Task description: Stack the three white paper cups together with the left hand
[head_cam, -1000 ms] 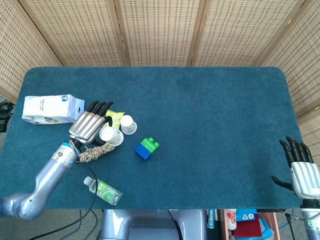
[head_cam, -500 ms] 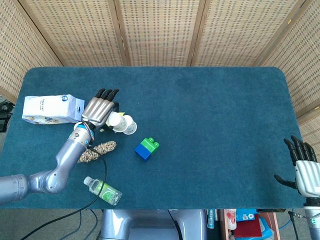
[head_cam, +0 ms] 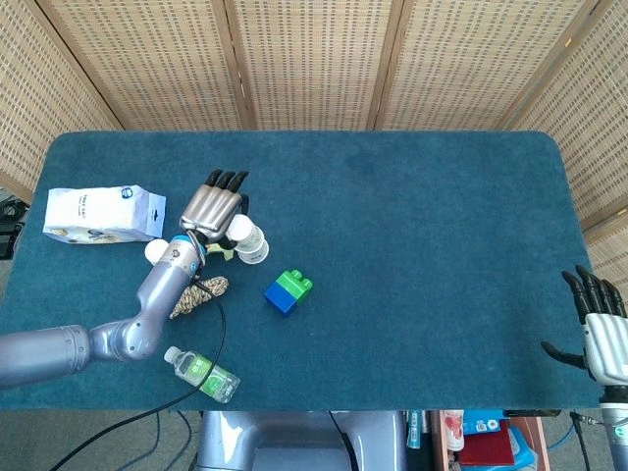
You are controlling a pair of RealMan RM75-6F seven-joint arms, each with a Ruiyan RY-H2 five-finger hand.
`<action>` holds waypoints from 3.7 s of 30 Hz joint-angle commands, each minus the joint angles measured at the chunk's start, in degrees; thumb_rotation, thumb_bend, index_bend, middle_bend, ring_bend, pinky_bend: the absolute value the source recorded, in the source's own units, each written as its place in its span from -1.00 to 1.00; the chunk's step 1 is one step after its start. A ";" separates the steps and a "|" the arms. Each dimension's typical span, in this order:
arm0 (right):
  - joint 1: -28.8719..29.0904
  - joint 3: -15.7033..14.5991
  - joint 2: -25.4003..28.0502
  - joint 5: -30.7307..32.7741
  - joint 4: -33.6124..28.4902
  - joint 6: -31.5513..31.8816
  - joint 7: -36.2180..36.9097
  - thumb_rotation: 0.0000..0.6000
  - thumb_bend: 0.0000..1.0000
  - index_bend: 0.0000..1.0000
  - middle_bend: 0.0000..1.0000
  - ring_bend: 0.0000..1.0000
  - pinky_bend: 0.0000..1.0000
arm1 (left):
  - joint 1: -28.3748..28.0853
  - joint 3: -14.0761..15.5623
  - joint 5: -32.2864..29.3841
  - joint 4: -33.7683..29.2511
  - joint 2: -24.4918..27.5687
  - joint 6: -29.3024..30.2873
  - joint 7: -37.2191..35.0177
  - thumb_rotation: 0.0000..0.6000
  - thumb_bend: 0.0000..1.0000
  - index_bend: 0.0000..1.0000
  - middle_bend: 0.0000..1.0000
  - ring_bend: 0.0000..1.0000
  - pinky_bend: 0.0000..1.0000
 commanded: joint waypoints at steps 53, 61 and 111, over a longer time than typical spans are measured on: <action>-0.29 -0.44 -0.64 -1.33 -1.86 1.63 -4.70 1.00 -1.00 -1.00 -1.00 -1.00 -1.00 | 25.52 16.18 34.71 -14.15 18.10 18.22 -20.14 1.00 -0.56 -0.62 -1.00 -1.00 -1.00; -0.34 -0.45 -0.71 -1.40 -2.05 1.82 -5.05 1.00 -1.00 -1.00 -1.00 -1.00 -1.00 | 26.64 14.42 32.57 -5.97 15.54 11.83 -23.48 1.00 -0.56 -0.62 -1.00 -1.00 -1.00; -0.49 -0.18 -0.47 -0.98 -1.88 1.91 -4.10 1.00 -1.00 -1.00 -1.00 -1.00 -1.00 | 19.65 8.15 14.24 11.28 -2.21 0.73 -7.62 1.00 -0.56 -0.23 -1.00 -1.00 -1.00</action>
